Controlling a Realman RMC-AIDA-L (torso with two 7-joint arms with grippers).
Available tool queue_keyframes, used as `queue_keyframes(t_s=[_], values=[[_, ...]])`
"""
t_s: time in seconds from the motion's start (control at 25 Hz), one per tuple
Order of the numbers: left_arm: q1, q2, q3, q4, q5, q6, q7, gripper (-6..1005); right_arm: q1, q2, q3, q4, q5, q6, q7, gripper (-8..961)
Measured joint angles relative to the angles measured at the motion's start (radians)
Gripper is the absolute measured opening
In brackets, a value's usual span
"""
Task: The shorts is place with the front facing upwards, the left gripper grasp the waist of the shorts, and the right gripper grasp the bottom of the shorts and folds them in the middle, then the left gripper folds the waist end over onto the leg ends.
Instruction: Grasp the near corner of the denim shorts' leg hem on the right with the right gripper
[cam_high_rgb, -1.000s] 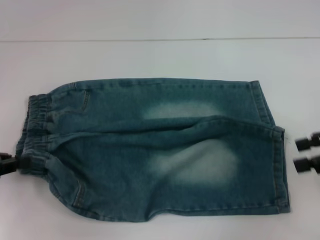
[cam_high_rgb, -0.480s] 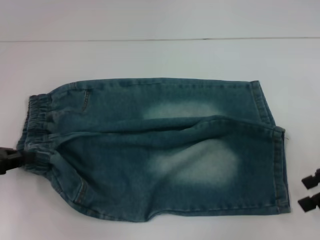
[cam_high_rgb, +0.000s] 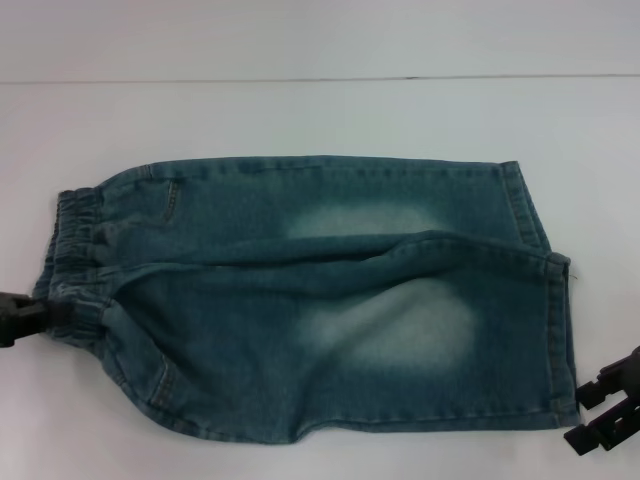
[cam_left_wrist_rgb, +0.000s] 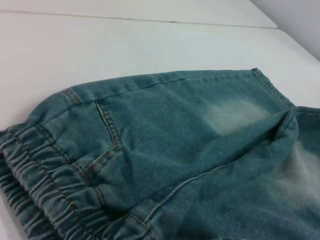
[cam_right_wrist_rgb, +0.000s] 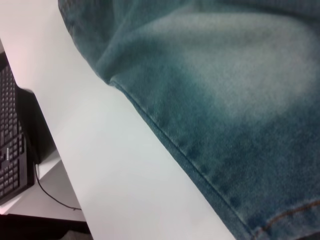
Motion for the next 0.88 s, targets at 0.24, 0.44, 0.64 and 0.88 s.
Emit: queue_keyframes(t_s=[0.24,0.44,0.64,0.88], values=[[0.0,-0.003,0.002,0.006,0.0,0.001,-0.002,37,0.008,0.013,-0.024,0.015,-0.001,0.02,0.001,912],[0.0,-0.009,0.003,0.006,0.005,-0.006,-0.001,38,0.015,0.025,-0.02,0.015,0.003,0.024,-0.009,893],[0.001,-0.012,0.004,0.002,0.007,-0.009,0.004,38,0.019,0.033,-0.017,0.014,0.005,0.043,-0.026,830],[0.005,-0.013,0.004,0.0,0.002,-0.011,0.005,38,0.019,0.034,-0.011,0.014,0.017,0.057,-0.05,717]])
